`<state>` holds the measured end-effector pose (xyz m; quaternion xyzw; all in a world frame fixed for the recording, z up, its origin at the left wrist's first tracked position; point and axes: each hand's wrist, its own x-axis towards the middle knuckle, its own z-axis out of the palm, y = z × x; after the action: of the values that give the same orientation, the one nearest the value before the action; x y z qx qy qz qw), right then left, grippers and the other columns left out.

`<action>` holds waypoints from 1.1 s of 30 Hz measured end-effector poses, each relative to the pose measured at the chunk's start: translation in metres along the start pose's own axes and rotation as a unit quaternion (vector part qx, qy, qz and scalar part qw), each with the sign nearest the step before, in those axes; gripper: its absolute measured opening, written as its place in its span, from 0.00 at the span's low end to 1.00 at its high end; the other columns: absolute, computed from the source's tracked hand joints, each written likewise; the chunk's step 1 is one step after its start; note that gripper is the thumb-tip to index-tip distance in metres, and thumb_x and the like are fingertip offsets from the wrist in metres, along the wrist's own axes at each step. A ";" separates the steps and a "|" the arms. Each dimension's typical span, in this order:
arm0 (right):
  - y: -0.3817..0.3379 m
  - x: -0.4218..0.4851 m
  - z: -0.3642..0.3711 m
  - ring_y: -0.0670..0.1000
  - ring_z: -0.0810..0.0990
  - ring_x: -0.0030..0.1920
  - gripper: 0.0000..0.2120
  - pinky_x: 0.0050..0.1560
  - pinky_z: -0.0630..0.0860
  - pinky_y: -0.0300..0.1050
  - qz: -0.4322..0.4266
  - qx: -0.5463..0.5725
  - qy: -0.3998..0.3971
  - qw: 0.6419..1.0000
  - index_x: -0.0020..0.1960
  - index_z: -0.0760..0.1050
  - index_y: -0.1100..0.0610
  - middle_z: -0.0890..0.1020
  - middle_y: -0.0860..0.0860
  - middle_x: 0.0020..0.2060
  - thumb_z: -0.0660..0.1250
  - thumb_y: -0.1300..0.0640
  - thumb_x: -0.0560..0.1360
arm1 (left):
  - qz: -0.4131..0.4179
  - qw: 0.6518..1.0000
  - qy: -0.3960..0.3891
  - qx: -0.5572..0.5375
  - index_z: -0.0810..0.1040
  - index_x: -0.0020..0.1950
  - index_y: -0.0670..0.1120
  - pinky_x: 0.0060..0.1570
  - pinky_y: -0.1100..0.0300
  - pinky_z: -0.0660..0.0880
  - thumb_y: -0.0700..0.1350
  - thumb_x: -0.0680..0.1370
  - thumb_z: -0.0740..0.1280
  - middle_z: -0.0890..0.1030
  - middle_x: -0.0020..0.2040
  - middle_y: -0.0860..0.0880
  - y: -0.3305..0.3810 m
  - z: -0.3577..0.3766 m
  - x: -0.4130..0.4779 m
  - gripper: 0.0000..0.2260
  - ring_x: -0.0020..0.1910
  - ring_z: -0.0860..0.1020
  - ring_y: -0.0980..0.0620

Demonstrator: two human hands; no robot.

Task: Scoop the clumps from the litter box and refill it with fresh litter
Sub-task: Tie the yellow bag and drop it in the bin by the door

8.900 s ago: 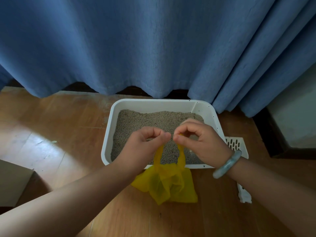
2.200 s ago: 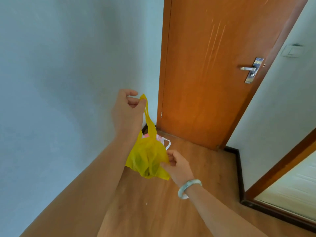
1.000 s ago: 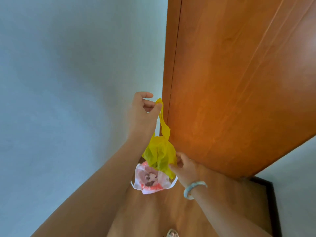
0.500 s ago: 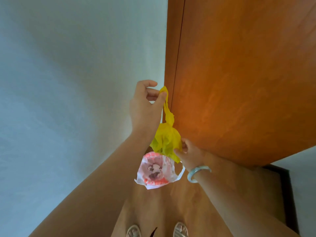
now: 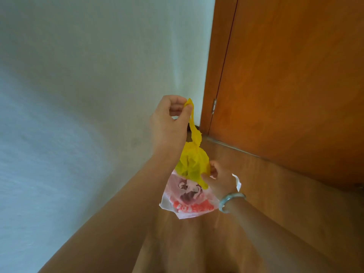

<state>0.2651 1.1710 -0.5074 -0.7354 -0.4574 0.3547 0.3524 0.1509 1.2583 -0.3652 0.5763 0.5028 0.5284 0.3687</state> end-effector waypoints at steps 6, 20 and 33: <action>0.077 0.030 0.051 0.45 0.74 0.38 0.08 0.37 0.66 0.22 -0.043 -0.017 -0.034 0.998 0.47 0.73 0.52 0.75 0.44 0.36 0.67 0.63 0.73 | 0.011 1.000 0.017 0.014 0.75 0.42 0.55 0.38 0.71 0.71 0.45 0.75 0.70 0.79 0.38 0.58 -0.108 0.014 -0.016 0.06 0.37 0.76 0.65; 0.196 0.078 0.105 0.41 0.74 0.39 0.08 0.34 0.67 0.28 -0.065 -0.089 -0.056 0.992 0.48 0.73 0.49 0.75 0.41 0.37 0.69 0.57 0.72 | 0.006 1.000 0.014 0.001 0.77 0.42 0.54 0.34 0.73 0.71 0.43 0.75 0.70 0.79 0.37 0.57 -0.242 0.049 -0.058 0.06 0.36 0.77 0.65; 0.202 0.075 0.101 0.41 0.74 0.46 0.13 0.40 0.69 0.28 -0.075 -0.111 -0.016 0.991 0.50 0.73 0.45 0.76 0.39 0.42 0.71 0.59 0.72 | -0.063 0.962 -0.169 0.203 0.71 0.54 0.61 0.43 0.67 0.75 0.53 0.74 0.70 0.79 0.47 0.62 -0.319 0.040 -0.082 0.12 0.45 0.77 0.64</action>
<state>0.2903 1.1924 -0.7428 -0.7273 -0.5537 0.2863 0.2871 0.1345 1.2537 -0.6963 0.6874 0.5652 0.2856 0.3557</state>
